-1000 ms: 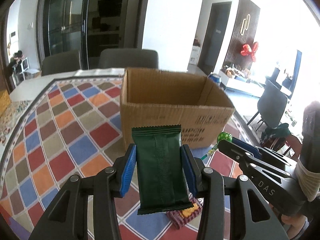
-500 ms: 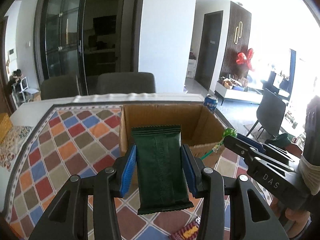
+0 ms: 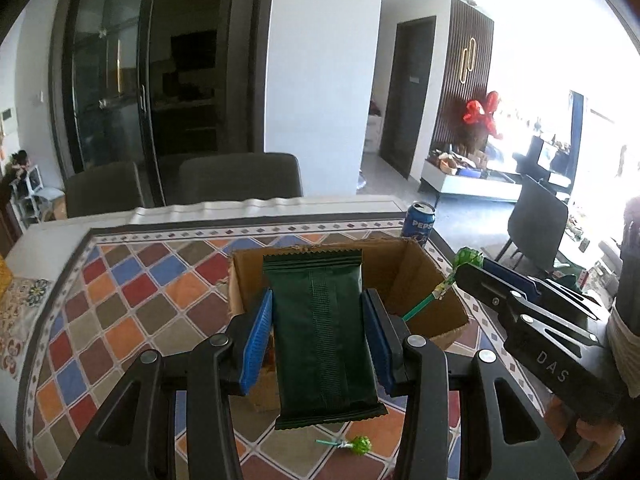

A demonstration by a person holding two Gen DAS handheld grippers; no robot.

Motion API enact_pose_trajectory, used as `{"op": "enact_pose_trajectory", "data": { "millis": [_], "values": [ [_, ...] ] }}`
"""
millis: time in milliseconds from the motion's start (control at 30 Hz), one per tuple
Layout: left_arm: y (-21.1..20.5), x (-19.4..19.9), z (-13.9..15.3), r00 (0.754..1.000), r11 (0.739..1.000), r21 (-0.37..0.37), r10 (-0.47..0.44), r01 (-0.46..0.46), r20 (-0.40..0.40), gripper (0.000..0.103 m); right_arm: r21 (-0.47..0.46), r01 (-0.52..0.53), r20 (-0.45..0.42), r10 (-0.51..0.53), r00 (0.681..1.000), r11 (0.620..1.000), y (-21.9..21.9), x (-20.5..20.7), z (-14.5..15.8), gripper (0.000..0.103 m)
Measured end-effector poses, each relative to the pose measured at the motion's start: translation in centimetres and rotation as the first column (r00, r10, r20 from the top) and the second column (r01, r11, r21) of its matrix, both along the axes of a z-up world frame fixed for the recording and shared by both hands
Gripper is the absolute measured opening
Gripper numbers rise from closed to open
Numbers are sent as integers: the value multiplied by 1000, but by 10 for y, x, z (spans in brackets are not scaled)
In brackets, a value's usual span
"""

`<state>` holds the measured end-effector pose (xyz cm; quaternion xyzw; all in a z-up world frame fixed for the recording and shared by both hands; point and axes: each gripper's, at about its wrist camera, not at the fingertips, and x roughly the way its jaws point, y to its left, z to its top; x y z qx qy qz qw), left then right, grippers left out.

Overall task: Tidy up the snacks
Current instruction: 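Lift and carry the lollipop and dark green pack over the box with both tools, then open both tools to drop the lollipop and dark green pack into the box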

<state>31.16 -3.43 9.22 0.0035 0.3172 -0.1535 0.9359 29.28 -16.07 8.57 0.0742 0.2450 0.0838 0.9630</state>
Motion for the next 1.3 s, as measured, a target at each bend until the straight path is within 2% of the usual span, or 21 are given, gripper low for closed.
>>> {"op": "enact_pose_trajectory", "data": {
  "millis": [400,467,500,533,567,633,800,1067,1300],
  "values": [
    [-6,51,-16,999,999,39,-6,8,-52,46,-67,24,-40,-27,999,997,4,31,-4,25],
    [-6,54,-18,998,998,60,15,-11,-53,58,-80,33,-46,-36,998,996,6,36,-4,27],
    [-4,54,-18,998,998,60,25,-22,-50,61,-98,37,-56,-43,998,995,8,39,-5,32],
    [-2,52,-18,998,998,57,33,-30,-44,61,-111,44,-67,-52,996,993,7,41,-6,44],
    [0,49,-18,998,998,59,34,-32,-44,61,-120,56,-73,-65,995,991,7,41,-7,48],
    [0,40,-18,999,998,62,26,-24,-39,62,-135,72,-64,-81,995,988,6,35,-8,48],
    [3,15,-19,999,999,44,7,-5,-43,64,-117,35,-59,-42,997,993,7,17,-6,48],
    [-1,-30,-18,999,998,59,-34,35,-8,66,-125,7,-58,-14,998,992,10,-19,-7,48],
    [-8,-61,-29,996,992,87,-89,90,-11,66,-78,-3,-126,-7,992,997,2,-44,-25,52]
  ]
}}
